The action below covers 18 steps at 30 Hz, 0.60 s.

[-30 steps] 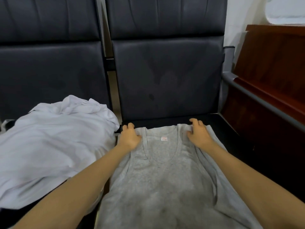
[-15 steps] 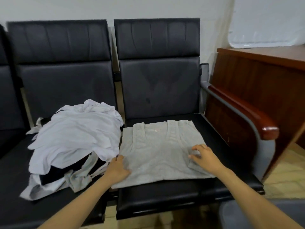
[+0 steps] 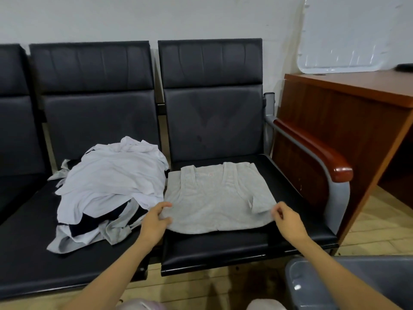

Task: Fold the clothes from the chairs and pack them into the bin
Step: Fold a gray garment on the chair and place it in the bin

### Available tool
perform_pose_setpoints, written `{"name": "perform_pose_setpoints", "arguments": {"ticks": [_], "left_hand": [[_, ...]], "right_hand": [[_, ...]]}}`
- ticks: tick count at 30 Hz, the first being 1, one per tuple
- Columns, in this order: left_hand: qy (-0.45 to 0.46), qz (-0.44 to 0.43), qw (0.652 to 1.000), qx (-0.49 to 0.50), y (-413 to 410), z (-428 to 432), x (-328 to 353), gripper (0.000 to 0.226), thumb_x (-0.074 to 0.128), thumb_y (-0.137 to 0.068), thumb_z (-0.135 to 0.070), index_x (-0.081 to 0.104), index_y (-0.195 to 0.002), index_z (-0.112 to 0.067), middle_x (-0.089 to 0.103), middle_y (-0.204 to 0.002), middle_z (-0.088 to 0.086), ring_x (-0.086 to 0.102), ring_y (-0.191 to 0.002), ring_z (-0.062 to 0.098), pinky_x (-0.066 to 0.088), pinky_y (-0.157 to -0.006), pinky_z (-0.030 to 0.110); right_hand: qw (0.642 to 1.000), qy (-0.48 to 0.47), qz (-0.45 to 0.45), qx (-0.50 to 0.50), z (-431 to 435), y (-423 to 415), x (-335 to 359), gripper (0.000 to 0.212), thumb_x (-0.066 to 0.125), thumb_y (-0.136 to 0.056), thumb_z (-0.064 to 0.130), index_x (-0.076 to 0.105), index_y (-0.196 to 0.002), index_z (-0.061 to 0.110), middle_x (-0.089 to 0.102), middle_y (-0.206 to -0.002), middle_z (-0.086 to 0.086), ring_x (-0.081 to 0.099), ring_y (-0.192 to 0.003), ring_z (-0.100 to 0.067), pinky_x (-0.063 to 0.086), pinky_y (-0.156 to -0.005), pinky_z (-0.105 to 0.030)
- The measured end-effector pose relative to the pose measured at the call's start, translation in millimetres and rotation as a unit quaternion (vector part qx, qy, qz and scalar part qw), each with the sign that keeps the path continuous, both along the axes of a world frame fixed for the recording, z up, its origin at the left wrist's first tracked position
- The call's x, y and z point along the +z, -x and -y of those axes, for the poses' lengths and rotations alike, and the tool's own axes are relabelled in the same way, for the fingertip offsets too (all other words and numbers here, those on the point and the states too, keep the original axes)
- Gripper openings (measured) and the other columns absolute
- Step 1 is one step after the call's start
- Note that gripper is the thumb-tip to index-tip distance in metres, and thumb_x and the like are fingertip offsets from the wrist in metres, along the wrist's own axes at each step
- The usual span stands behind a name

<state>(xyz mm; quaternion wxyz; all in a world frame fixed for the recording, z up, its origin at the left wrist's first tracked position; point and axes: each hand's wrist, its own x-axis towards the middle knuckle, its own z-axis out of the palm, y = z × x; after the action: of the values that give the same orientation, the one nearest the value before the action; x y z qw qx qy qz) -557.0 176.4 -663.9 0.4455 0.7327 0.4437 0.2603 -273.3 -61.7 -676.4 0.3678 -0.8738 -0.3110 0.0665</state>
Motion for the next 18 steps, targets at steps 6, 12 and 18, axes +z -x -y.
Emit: {"name": "perform_pose_setpoints", "arguments": {"ticks": [6,12,18], "left_hand": [[-0.076,-0.203,0.976,0.013,-0.5,0.2,-2.5,0.042,0.052,-0.083,0.002,0.061,-0.121,-0.013,0.05,-0.121,0.018,0.051,-0.112,0.036,0.046,-0.092,0.039],[-0.257,-0.195,0.936,-0.142,-33.4,43.9,-16.0,0.035,0.056,-0.089,-0.003,0.062,-0.123,-0.011,0.041,-0.139,0.012,0.04,-0.128,0.03,0.029,-0.108,0.032],[-0.268,-0.187,0.905,-0.272,-74.7,78.5,-23.0,0.036,0.043,-0.101,-0.024,0.051,-0.136,-0.02,0.045,-0.138,-0.002,0.041,-0.124,0.017,0.031,-0.106,0.025]], "right_hand": [[0.994,-0.02,-0.08,-0.077,-2.6,-15.9,13.3,0.011,0.044,-0.099,0.015,0.051,-0.1,0.007,0.059,-0.089,-0.013,0.054,-0.074,-0.026,0.04,-0.062,-0.033],[0.99,0.066,-0.082,-0.091,-2.9,-19.5,-5.6,0.037,0.04,-0.102,0.03,0.062,-0.105,0.0,0.058,-0.112,-0.023,0.054,-0.105,-0.038,0.042,-0.084,-0.037],[0.998,0.029,-0.062,-0.006,7.7,-18.9,1.0,0.008,0.067,-0.087,0.019,0.065,-0.083,0.013,0.061,-0.092,-0.008,0.057,-0.083,-0.02,0.038,-0.071,-0.024]]}}
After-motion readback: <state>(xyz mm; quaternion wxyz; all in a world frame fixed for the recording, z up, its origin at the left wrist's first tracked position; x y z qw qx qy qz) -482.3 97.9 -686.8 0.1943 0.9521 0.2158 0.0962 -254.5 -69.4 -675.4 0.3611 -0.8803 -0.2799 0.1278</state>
